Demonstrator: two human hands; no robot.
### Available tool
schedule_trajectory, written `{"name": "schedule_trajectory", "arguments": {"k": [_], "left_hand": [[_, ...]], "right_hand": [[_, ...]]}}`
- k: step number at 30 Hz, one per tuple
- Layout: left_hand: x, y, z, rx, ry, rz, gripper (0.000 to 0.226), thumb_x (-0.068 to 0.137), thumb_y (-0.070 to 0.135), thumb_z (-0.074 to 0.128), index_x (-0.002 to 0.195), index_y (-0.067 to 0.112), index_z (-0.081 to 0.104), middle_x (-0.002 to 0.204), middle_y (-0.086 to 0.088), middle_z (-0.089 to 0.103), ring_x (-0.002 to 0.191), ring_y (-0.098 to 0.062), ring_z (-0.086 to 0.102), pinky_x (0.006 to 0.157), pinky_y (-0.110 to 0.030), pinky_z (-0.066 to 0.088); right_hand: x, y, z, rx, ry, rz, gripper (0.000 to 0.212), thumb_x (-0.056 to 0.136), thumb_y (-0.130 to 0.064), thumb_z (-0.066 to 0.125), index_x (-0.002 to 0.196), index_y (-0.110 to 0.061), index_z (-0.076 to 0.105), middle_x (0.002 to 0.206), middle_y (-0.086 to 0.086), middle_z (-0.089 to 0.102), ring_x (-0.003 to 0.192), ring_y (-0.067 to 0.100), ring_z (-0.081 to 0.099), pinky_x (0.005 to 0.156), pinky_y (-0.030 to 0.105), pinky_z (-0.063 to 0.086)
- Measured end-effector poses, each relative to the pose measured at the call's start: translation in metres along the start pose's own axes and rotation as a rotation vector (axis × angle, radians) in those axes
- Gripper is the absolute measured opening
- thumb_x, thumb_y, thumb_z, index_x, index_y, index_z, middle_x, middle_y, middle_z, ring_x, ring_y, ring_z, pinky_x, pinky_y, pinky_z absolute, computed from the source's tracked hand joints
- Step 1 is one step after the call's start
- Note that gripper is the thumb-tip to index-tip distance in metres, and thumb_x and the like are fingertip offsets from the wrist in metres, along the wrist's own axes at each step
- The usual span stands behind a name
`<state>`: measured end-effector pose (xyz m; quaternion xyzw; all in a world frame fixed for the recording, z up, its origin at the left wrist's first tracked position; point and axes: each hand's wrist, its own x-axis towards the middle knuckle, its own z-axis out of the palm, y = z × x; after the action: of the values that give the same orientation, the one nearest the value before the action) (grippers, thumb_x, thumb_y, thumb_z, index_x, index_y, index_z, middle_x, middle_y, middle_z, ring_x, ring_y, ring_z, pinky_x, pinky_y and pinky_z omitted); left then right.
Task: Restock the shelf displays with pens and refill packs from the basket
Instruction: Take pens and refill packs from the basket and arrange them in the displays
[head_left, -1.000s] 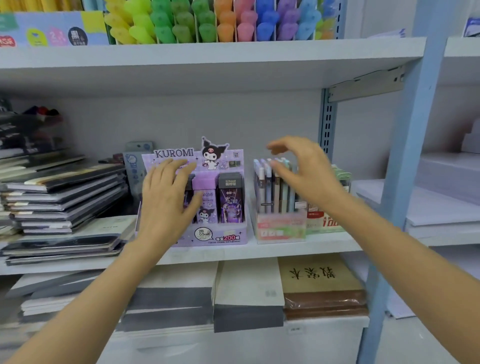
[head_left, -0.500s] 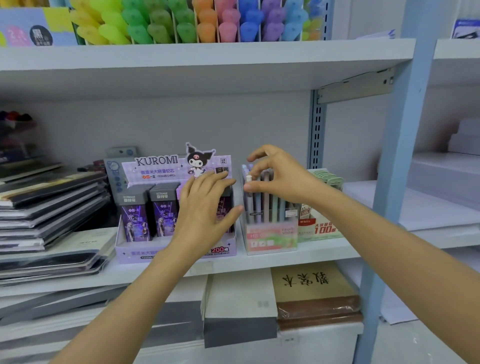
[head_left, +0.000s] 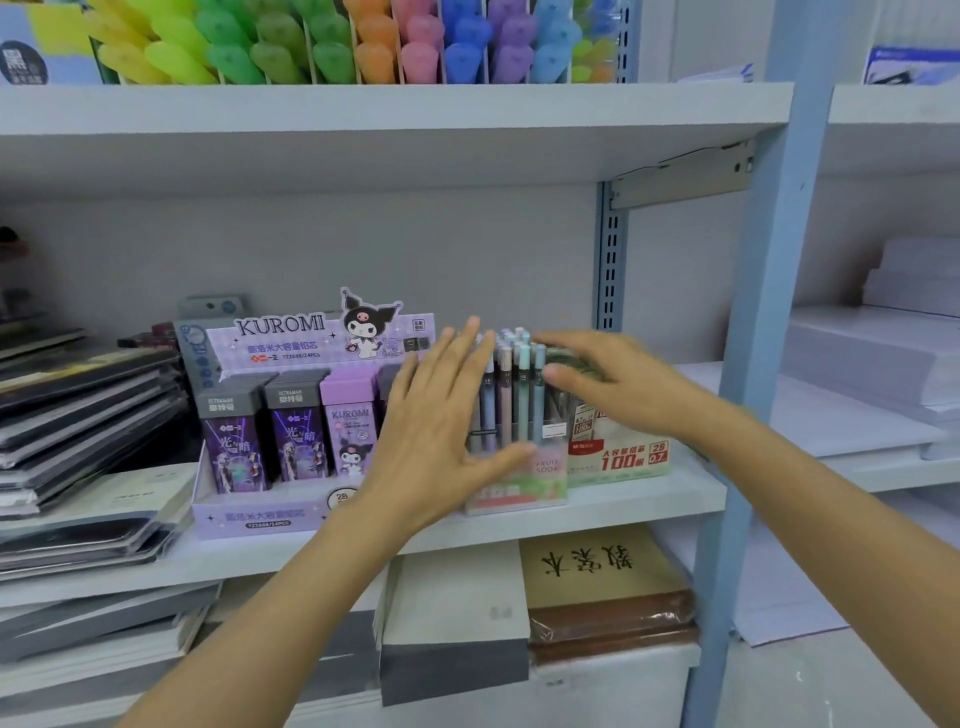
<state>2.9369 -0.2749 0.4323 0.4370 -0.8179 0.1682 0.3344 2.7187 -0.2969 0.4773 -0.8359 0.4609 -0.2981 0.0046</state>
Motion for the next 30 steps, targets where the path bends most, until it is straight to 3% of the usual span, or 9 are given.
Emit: {"name": "schedule_trajectory", "arguments": {"k": [6,8,10,12,16,19,23,27,30], "left_hand": [[0.003,-0.007,0.007,0.184,-0.078,0.005,0.114,0.072,0.084,0.037,0.152,0.025,-0.017,0.161,0.001,-0.023,0.149,-0.016,-0.016,0.12,-0.039,-0.012],[-0.002,-0.005,0.007,0.183,-0.019,0.044,0.11,0.075,0.079,0.042,0.155,0.02,-0.004,0.163,-0.006,-0.012,0.15,-0.022,-0.008,0.121,-0.042,-0.006],[-0.009,0.001,0.014,0.177,0.063,0.116,0.101,0.078,0.069,0.052,0.155,0.015,0.017,0.163,-0.012,0.005,0.15,-0.028,0.004,0.121,-0.046,0.002],[-0.015,0.009,0.025,0.211,0.088,0.179,0.094,0.077,0.065,0.059,0.151,0.015,0.031,0.16,-0.012,0.02,0.148,-0.028,0.014,0.12,-0.049,0.009],[-0.019,0.018,0.043,0.222,0.069,0.115,0.089,0.077,0.059,0.067,0.148,0.016,0.035,0.153,-0.011,0.035,0.144,-0.028,0.026,0.118,-0.05,0.014],[-0.018,0.02,0.045,0.228,0.078,0.086,0.086,0.077,0.057,0.067,0.147,0.016,0.036,0.147,-0.01,0.043,0.141,-0.028,0.032,0.119,-0.048,0.013],[-0.017,0.021,0.045,0.229,0.065,0.078,0.084,0.078,0.057,0.064,0.146,0.016,0.036,0.146,-0.009,0.044,0.139,-0.028,0.033,0.12,-0.047,0.012],[-0.017,0.02,0.042,0.225,0.041,0.065,0.083,0.079,0.06,0.06,0.146,0.016,0.038,0.146,-0.008,0.043,0.139,-0.027,0.034,0.12,-0.046,0.013],[-0.017,0.021,0.041,0.214,0.035,0.053,0.083,0.079,0.06,0.06,0.146,0.014,0.039,0.147,-0.008,0.043,0.139,-0.027,0.035,0.12,-0.046,0.014]], "right_hand": [[-0.002,-0.004,-0.002,-0.024,0.045,-0.07,0.055,0.097,-0.041,0.05,0.148,-0.032,0.032,0.148,-0.009,0.042,0.133,0.005,0.038,0.108,0.027,0.028],[-0.016,0.006,-0.009,0.036,0.183,-0.075,0.047,0.096,-0.034,0.054,0.141,-0.026,0.044,0.138,-0.008,0.052,0.124,0.002,0.045,0.106,0.025,0.034],[-0.042,0.016,-0.007,0.026,0.406,-0.124,0.027,0.093,-0.018,0.061,0.12,-0.016,0.06,0.112,-0.004,0.064,0.103,0.003,0.055,0.093,0.02,0.045],[-0.068,0.025,0.006,-0.049,0.493,-0.127,0.015,0.088,-0.009,0.067,0.103,-0.014,0.065,0.094,-0.005,0.065,0.086,0.004,0.056,0.08,0.022,0.049],[-0.083,0.034,0.031,-0.057,0.313,0.032,0.028,0.09,-0.027,0.065,0.117,-0.018,0.062,0.09,-0.007,0.062,0.087,0.01,0.057,0.079,0.036,0.05],[-0.078,0.035,0.039,-0.109,0.338,0.015,0.028,0.09,-0.028,0.064,0.116,-0.018,0.059,0.086,-0.008,0.058,0.085,0.013,0.054,0.078,0.036,0.046],[-0.073,0.037,0.043,-0.258,0.422,0.017,0.022,0.09,-0.029,0.066,0.108,-0.016,0.066,0.102,0.001,0.055,0.1,0.019,0.047,0.084,0.029,0.03],[-0.067,0.035,0.034,-0.144,0.38,0.002,0.003,0.093,-0.022,0.06,0.092,-0.019,0.062,0.094,-0.01,0.054,0.097,0.015,0.051,0.089,0.031,0.027],[-0.072,0.033,0.03,0.058,0.33,-0.001,0.008,0.094,-0.018,0.059,0.087,-0.022,0.059,0.086,-0.013,0.059,0.087,0.01,0.056,0.094,0.041,0.035]]}}
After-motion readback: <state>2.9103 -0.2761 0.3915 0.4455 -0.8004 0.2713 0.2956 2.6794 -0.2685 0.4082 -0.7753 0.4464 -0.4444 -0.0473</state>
